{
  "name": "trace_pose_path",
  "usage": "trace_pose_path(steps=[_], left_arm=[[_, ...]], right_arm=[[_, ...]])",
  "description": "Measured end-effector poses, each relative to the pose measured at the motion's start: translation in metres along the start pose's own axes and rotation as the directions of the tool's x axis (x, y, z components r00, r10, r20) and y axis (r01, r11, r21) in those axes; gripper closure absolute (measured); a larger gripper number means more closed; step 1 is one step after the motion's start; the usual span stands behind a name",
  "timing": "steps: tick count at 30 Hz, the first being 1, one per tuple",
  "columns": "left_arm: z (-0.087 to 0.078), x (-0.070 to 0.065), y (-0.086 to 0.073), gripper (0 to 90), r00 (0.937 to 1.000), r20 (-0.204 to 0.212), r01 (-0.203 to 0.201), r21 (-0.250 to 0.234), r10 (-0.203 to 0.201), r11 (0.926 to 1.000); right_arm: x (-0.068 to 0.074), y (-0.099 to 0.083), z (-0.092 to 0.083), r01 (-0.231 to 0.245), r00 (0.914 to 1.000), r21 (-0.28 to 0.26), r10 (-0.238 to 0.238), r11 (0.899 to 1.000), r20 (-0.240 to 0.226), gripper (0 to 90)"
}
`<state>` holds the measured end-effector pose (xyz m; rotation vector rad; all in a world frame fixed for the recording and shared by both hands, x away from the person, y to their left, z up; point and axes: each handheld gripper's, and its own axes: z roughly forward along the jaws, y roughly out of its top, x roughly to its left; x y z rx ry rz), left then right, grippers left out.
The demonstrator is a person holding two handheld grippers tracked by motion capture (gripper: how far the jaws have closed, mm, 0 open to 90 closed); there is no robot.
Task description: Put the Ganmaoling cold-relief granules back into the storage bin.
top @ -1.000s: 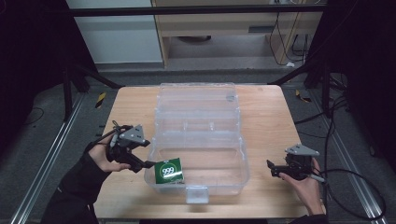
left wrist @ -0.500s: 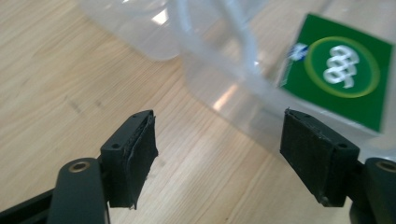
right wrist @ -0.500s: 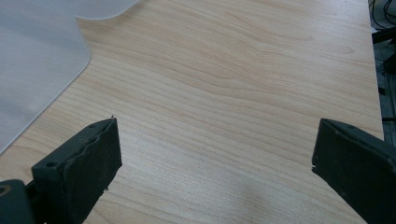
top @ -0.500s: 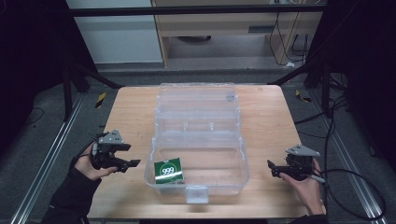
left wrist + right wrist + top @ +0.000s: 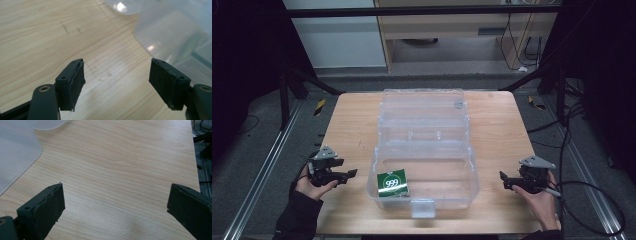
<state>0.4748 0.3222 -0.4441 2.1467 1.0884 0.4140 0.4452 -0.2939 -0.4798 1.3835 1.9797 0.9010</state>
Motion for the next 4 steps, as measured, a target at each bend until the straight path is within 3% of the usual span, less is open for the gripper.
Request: trace_pose_path(steps=[4], left_arm=[[0.0003,0.0035,-0.0053,28.0,0.9975,-0.064,0.031,-0.009,-0.031,0.9995]], right_arm=[[-0.0009,-0.0007,0.0001,-0.007,0.9999,0.0,0.007,1.0,0.012,1.6]])
